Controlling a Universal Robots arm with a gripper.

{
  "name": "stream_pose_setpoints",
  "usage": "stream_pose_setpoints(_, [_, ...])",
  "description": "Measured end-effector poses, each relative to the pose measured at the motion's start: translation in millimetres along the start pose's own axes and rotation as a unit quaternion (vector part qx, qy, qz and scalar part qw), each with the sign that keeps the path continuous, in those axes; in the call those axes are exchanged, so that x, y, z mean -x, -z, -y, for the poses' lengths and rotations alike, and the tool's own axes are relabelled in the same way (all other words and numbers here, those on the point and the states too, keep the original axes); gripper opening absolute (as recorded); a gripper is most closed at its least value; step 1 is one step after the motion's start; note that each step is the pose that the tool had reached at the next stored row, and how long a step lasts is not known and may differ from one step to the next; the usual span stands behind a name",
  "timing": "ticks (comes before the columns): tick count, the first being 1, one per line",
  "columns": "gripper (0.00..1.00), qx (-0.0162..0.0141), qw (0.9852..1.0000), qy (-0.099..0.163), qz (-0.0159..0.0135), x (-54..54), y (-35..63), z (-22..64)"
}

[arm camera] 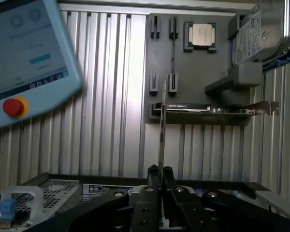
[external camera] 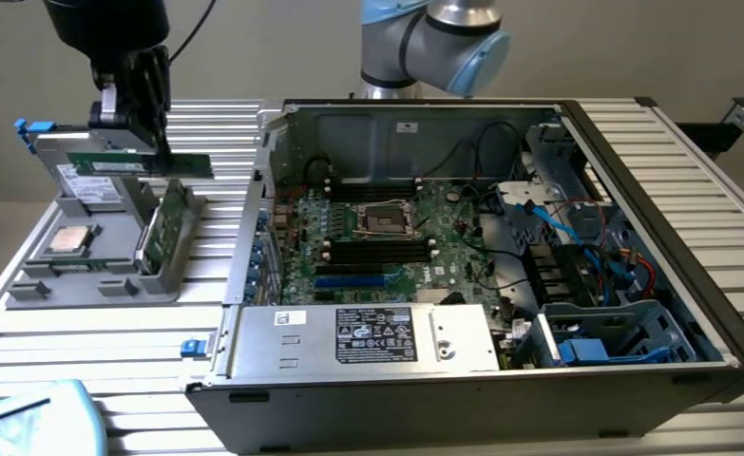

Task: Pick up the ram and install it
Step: 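Pick up the ram and move it above insertion slot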

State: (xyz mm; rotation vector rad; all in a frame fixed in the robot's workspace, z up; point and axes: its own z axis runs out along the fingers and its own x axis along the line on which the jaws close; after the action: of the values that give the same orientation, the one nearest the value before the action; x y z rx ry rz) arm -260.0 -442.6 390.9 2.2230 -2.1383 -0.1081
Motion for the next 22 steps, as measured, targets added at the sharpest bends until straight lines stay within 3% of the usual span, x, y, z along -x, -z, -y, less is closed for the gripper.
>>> stream_pose_setpoints(11, [0.14,0.0072,1.0000,0.000,0.0017,-0.4,7.8,38.2])
stream_pose_setpoints(22, [0.14,0.0119,0.9999,0.001,0.0048,0.9,11.5,80.9])
